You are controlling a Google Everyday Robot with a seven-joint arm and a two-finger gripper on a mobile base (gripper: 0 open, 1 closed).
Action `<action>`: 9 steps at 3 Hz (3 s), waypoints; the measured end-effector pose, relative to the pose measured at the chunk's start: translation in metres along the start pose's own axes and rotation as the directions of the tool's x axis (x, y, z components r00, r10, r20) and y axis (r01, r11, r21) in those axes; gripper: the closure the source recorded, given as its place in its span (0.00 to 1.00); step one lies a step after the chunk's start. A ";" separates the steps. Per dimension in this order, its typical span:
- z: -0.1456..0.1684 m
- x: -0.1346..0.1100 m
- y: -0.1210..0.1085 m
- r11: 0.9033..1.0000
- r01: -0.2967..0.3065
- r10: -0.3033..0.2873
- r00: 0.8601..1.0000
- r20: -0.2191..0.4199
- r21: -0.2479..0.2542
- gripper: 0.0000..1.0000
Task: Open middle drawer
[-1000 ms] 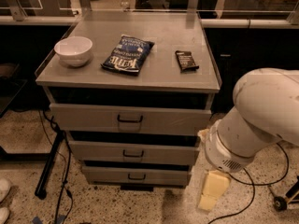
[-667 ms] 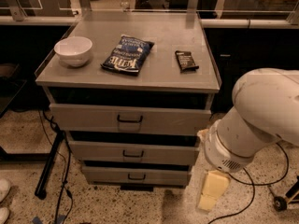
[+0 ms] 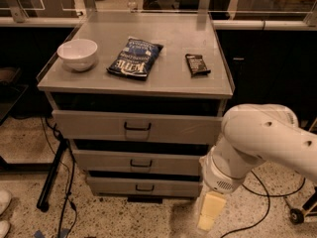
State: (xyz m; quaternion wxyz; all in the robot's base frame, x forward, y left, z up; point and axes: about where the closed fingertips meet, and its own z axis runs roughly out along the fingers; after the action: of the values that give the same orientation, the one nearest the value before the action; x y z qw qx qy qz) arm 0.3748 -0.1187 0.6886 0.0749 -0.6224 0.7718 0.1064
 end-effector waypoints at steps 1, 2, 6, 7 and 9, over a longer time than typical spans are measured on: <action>0.031 0.000 -0.010 0.999 -0.006 0.007 1.000 0.008 -0.045 0.00; 0.031 0.000 -0.010 0.999 -0.006 0.007 1.000 0.008 -0.045 0.00; 0.078 -0.006 -0.045 0.999 -0.041 0.041 0.997 0.071 0.001 0.00; 0.128 -0.022 -0.069 0.999 -0.026 0.028 0.994 0.104 -0.027 0.00; 0.133 -0.023 -0.067 1.000 -0.021 0.022 0.994 0.107 -0.010 0.00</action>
Offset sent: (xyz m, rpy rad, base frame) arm 0.0086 0.0049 -0.0243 0.0134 0.0304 0.0027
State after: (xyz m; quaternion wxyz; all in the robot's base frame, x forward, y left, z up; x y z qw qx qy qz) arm 0.4433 -0.0760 0.5607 0.1124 -0.6079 0.7728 0.1437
